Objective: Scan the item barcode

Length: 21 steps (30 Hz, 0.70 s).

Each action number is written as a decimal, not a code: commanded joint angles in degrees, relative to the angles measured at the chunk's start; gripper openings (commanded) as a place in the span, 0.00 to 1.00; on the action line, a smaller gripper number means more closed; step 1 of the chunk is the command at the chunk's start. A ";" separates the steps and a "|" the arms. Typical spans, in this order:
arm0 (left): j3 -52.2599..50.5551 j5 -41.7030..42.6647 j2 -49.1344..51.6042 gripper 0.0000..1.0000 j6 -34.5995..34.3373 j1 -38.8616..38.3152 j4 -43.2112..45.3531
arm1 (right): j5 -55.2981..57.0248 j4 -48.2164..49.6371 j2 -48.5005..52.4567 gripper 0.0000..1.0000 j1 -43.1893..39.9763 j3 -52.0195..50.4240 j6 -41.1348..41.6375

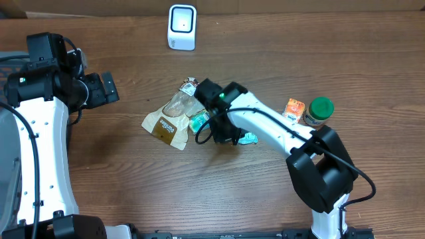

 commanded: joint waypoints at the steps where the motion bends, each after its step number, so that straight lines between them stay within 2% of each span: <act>1: 0.33 0.17 -0.35 1.00 0.68 -0.37 0.04 | -4.39 -1.07 -2.10 0.20 -4.02 4.68 -0.35; 4: 0.33 0.17 -0.35 1.00 0.68 -0.37 0.04 | -4.61 -1.38 -2.91 0.19 -7.26 5.29 1.14; 8: 0.33 0.17 -0.35 1.00 0.68 -0.37 0.04 | -5.49 -1.60 -2.51 0.11 -10.64 4.96 3.93; 12: 0.33 0.17 -0.35 1.00 0.68 -0.37 0.04 | -8.76 -0.94 -1.75 0.07 -11.65 4.07 4.09; 21: 0.33 0.15 -0.35 1.00 0.68 -0.37 0.04 | -9.22 0.20 1.62 0.07 -10.67 2.03 6.78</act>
